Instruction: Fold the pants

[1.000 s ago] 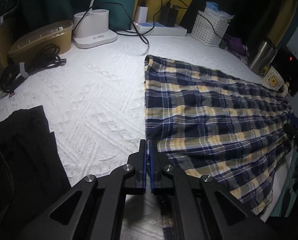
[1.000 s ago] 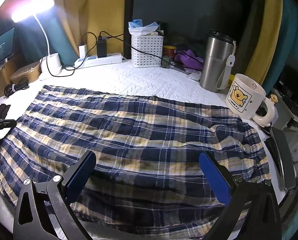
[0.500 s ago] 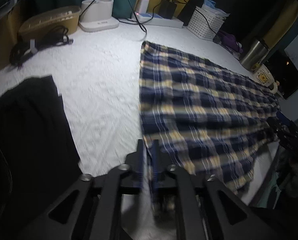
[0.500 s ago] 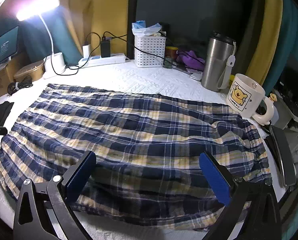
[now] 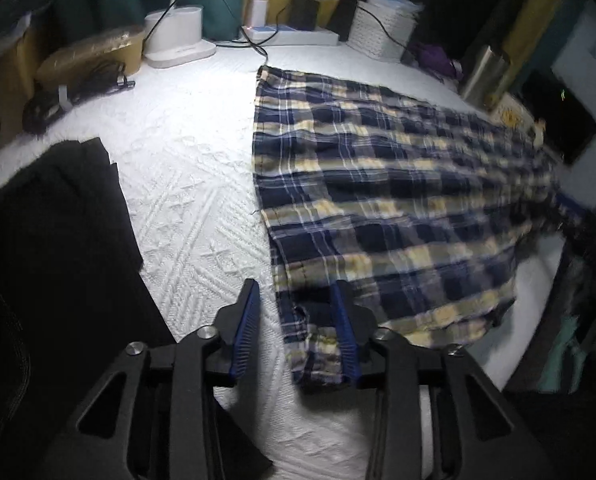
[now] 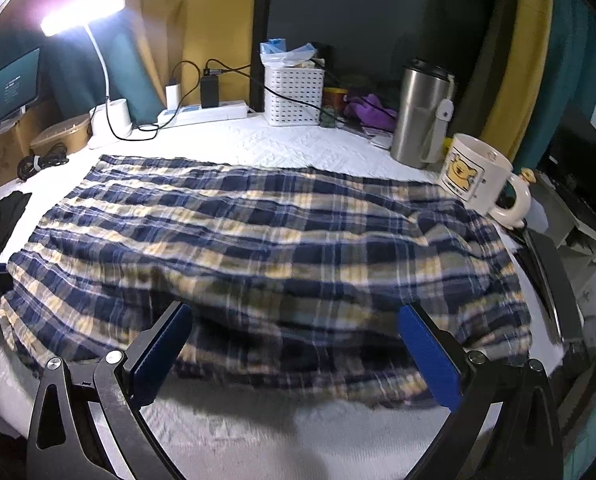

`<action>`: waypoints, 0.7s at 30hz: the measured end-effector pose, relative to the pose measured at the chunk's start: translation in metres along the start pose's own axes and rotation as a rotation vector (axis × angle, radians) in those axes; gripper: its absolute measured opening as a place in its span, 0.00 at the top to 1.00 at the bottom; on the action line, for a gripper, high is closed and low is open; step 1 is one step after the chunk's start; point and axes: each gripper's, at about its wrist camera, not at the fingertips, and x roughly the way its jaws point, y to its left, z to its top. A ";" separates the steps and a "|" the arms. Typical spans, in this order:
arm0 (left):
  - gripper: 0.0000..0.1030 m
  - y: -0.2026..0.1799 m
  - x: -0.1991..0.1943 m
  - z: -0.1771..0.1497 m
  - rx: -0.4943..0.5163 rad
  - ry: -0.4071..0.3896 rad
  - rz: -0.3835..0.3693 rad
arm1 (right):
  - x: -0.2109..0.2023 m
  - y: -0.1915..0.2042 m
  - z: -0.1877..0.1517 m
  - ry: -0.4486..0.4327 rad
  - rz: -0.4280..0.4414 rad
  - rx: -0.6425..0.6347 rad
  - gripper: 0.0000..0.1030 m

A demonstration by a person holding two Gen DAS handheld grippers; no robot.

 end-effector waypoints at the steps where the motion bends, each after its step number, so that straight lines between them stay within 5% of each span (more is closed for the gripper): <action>1: 0.80 0.000 0.000 -0.001 0.014 0.002 0.021 | -0.001 -0.002 -0.003 0.004 -0.005 0.009 0.00; 6: 0.85 0.005 -0.004 0.000 -0.013 0.009 0.046 | -0.004 -0.009 -0.011 0.007 -0.006 0.035 0.00; 11: 0.84 -0.019 -0.034 0.021 -0.007 -0.090 -0.020 | -0.010 -0.007 -0.006 -0.012 0.002 0.024 0.00; 12: 0.81 -0.025 -0.035 0.024 -0.002 -0.097 -0.037 | -0.011 -0.007 -0.006 -0.015 0.003 0.026 0.00; 15: 0.49 -0.062 -0.027 0.028 0.059 -0.085 -0.113 | -0.018 -0.013 -0.009 -0.024 0.001 0.033 0.00; 21: 0.48 -0.127 0.000 0.014 0.191 -0.013 -0.215 | -0.034 -0.040 -0.032 -0.025 -0.034 0.090 0.00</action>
